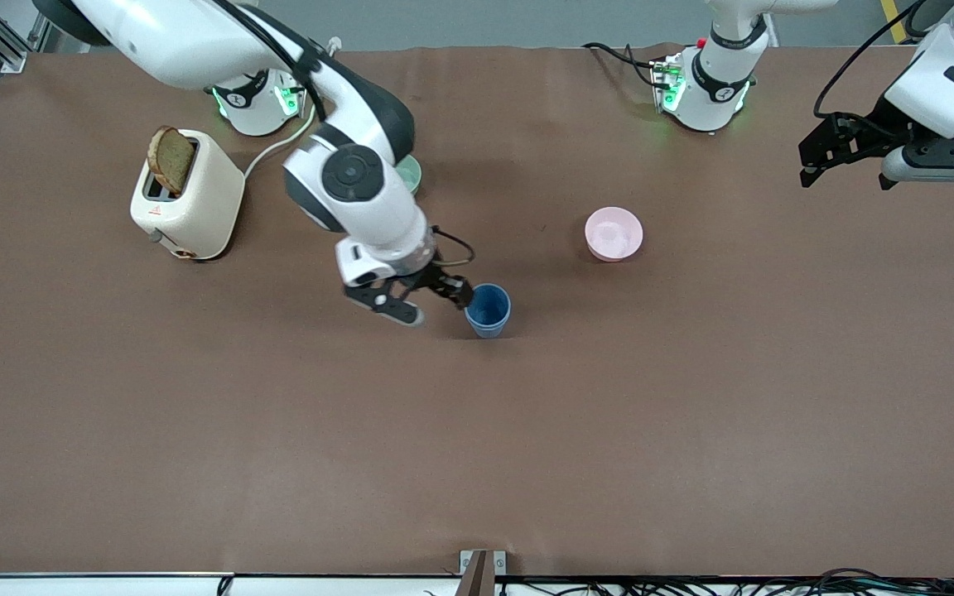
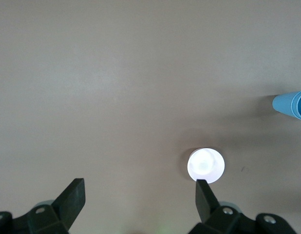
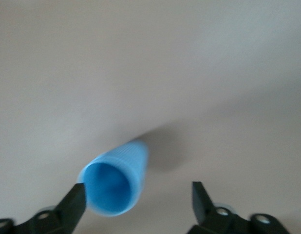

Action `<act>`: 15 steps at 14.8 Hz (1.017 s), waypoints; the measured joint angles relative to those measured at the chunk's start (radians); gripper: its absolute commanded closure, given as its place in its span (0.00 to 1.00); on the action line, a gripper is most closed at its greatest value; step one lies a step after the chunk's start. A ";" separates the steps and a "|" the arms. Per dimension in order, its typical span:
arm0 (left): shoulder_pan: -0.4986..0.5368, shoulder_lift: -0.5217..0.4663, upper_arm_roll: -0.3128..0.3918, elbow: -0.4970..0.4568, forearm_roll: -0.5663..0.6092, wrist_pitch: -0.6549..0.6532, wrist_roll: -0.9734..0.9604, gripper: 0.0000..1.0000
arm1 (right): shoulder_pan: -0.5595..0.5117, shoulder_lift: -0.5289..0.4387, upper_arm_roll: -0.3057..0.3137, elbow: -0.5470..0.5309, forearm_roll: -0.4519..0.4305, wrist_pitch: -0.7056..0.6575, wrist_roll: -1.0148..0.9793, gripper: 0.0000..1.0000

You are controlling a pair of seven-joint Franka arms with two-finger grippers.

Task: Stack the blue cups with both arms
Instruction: 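Open the right gripper and draw it back from the stacked cups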

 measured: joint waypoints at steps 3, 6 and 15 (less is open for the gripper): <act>0.000 0.000 0.000 0.000 0.000 -0.001 0.000 0.00 | -0.028 -0.201 -0.112 0.003 0.024 -0.163 -0.215 0.00; 0.000 0.000 0.000 0.000 0.000 -0.004 0.000 0.00 | -0.042 -0.362 -0.254 -0.002 0.126 -0.293 -0.472 0.00; 0.000 -0.001 0.002 0.007 0.000 -0.014 0.000 0.00 | -0.052 -0.585 -0.718 -0.006 0.315 -0.528 -1.090 0.00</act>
